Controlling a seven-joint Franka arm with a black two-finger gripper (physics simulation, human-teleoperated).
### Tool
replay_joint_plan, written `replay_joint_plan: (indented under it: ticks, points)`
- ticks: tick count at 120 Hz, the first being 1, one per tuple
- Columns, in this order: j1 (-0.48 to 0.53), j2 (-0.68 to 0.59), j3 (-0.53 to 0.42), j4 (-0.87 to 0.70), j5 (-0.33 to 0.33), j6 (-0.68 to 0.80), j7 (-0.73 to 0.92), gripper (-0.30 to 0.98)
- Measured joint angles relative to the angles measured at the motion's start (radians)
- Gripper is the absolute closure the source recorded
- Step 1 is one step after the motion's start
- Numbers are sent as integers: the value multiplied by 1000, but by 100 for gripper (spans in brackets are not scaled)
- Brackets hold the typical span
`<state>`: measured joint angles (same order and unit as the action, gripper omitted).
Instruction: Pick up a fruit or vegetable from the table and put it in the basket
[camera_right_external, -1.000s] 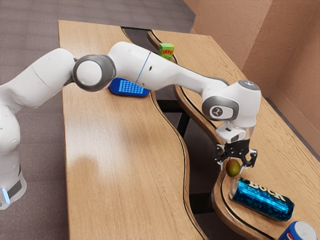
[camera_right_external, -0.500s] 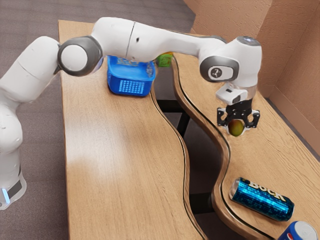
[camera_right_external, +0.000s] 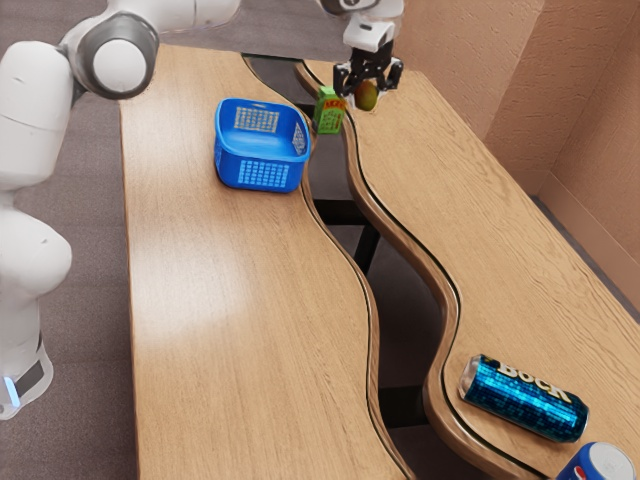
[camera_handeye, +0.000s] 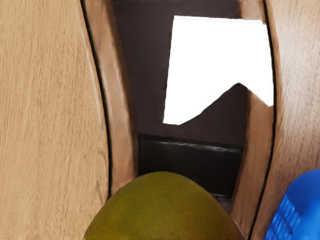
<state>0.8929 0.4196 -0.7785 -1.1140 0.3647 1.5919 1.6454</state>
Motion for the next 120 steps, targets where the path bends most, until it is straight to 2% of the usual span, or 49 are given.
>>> replay_joint_plan:
  ticks: [25, 47, 82, 99, 120]
  points:
    - [145, -11, 7, -59, -25, -74, 6, 44]
    - [225, -1, 15, -107, -29, -79, 9, 44]
    - [255, 39, 18, -119, -30, -51, 13, 44]
    - [243, 43, 15, -118, -22, -45, 14, 17]
    - [244, 44, 29, -118, -46, -42, 14, 5]
